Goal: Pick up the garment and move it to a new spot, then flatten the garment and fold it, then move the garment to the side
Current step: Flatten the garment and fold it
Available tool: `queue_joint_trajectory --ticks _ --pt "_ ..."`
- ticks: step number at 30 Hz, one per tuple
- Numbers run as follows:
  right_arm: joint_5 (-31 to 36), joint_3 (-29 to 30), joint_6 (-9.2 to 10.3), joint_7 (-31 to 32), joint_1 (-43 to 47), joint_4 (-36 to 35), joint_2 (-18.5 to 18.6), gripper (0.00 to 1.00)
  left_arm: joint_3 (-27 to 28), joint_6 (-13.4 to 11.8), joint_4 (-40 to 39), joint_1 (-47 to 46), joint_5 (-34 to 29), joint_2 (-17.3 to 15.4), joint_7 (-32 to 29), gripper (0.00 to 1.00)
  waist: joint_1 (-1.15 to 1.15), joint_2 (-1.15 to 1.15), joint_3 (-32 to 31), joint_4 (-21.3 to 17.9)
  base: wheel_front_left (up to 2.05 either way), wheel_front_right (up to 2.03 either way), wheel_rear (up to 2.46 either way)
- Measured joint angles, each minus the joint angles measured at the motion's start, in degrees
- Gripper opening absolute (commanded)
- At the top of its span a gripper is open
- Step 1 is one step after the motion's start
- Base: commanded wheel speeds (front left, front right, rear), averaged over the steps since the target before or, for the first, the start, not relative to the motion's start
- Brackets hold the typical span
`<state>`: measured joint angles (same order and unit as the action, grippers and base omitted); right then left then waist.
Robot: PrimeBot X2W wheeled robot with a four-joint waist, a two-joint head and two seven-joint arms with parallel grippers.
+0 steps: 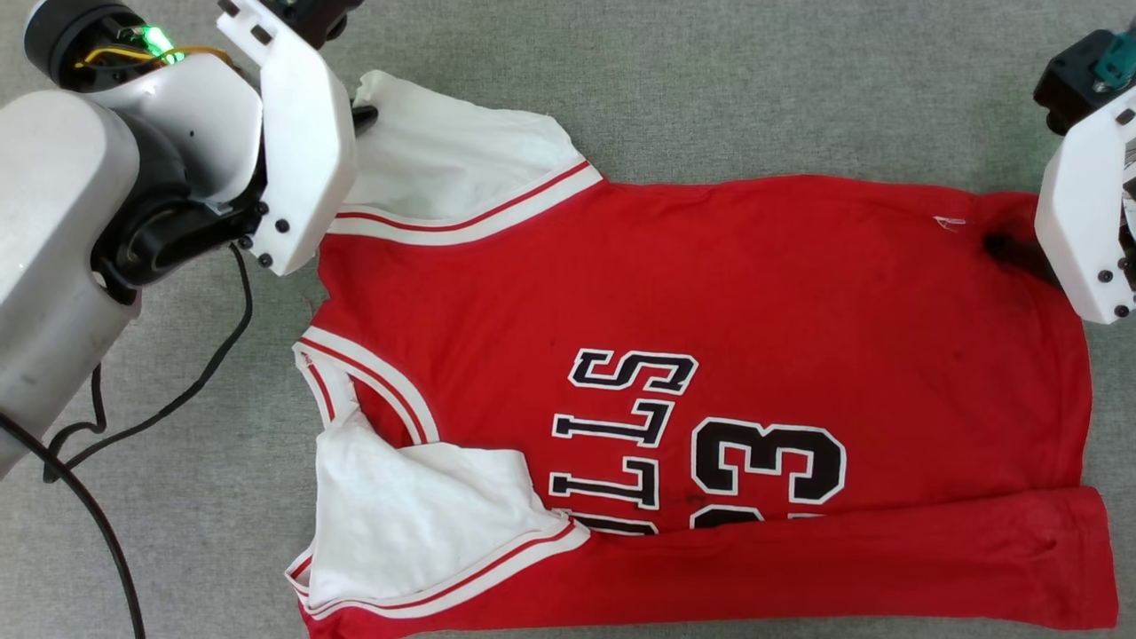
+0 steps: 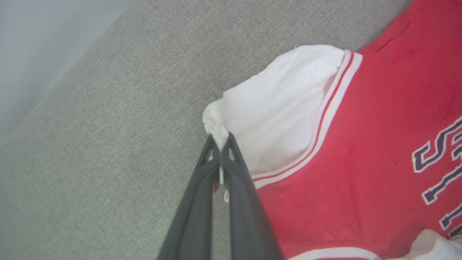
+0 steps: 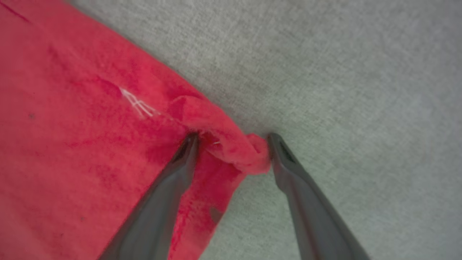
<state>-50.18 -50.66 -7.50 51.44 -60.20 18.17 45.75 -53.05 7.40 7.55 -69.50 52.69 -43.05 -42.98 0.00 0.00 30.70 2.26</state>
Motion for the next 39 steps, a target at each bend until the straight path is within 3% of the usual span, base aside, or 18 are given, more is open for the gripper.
queue_joint_trajectory --ticks 1,2,3,11,17,29,39 --pt "-0.73 -0.37 0.01 -0.65 -0.01 0.58 -0.07 1.00 0.00 0.00 -0.04 0.01 0.01 0.03 0.37 0.00 0.00 0.00 0.14 0.17 0.00 0.00 0.00" --pt "-1.13 -0.81 0.01 -1.16 -0.04 0.88 -0.04 0.71 0.00 0.00 -0.03 0.03 0.02 0.02 0.68 0.00 0.00 0.00 0.18 0.28 0.00 0.00 0.00" --pt "-1.40 -1.12 0.01 -2.27 -0.09 1.26 -0.02 0.02 0.00 0.00 0.00 0.09 0.02 -0.04 0.93 0.00 0.00 0.00 0.09 0.29 0.00 0.00 0.00" --pt "-4.23 -3.88 0.01 -12.77 0.22 3.23 -1.34 0.00 0.32 -0.37 0.11 3.71 0.49 -1.34 5.49 0.00 0.00 0.00 -3.84 -0.28 0.00 0.00 0.00" --pt "-6.11 -6.34 0.00 -19.79 2.85 2.40 -0.42 0.00 0.60 -2.08 -3.66 10.04 1.76 -4.63 8.45 0.00 0.00 0.00 -9.25 -1.26 0.00 0.00 0.00" --pt "-10.15 -11.12 0.00 -29.43 13.18 -1.42 5.21 0.00 -2.20 -9.07 -15.56 26.93 4.64 -12.36 12.50 0.00 0.00 0.00 -19.07 -1.92 0.00 0.00 0.00" --pt "-12.04 -12.78 0.00 -32.34 21.45 -4.16 7.69 0.00 -5.56 -12.55 -18.09 39.68 7.98 -15.25 17.39 0.00 -0.01 0.00 -22.04 -2.04 0.00 0.00 0.00"
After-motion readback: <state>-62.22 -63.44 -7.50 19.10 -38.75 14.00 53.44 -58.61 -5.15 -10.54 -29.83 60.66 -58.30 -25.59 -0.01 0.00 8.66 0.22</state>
